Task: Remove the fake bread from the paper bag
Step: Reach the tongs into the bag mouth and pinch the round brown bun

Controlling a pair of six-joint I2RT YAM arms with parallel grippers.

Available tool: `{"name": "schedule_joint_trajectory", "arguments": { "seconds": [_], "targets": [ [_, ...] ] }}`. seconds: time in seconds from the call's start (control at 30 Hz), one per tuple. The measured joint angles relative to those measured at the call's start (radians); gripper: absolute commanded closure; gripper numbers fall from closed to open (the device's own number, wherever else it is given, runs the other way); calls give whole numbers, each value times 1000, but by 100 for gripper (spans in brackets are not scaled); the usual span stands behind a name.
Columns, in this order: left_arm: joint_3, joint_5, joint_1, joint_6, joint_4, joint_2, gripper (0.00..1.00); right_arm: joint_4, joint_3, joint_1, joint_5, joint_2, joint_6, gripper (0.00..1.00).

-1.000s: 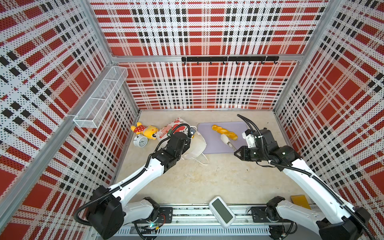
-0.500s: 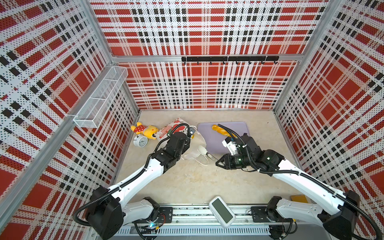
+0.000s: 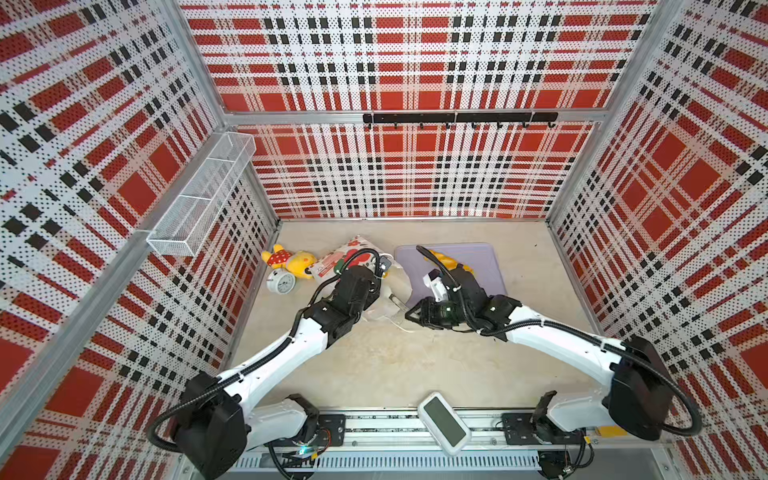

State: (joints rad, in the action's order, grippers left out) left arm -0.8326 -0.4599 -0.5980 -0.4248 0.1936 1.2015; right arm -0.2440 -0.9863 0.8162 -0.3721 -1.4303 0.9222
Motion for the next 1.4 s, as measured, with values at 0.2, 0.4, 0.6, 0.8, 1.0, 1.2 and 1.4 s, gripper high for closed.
{"name": "schedule_joint_trajectory", "arguments": {
  "seconds": [0.2, 0.4, 0.6, 0.8, 1.0, 1.2, 1.4],
  "targets": [
    [11, 5, 0, 0, -7, 0, 100, 34, -26, 13, -3, -94, 8, 62],
    [21, 10, -12, -4, -6, -2, 100, 40, -69, 20, -30, -157, -22, 62],
    [32, 10, -27, -10, -2, -13, 100, 68, -96, 21, -72, -234, -44, 63],
    [48, 11, -39, -11, 0, -18, 100, 103, -133, 21, -108, -319, -61, 76],
    [61, 9, -47, -12, 0, -18, 100, 134, -138, 21, -125, -343, -63, 100],
    [65, 5, -56, -12, -6, -19, 100, 90, -43, 26, -100, -204, -80, 100],
    [65, -15, -57, -9, -12, -19, 100, -31, -3, 27, -60, -31, -112, 100]
  ]
}}
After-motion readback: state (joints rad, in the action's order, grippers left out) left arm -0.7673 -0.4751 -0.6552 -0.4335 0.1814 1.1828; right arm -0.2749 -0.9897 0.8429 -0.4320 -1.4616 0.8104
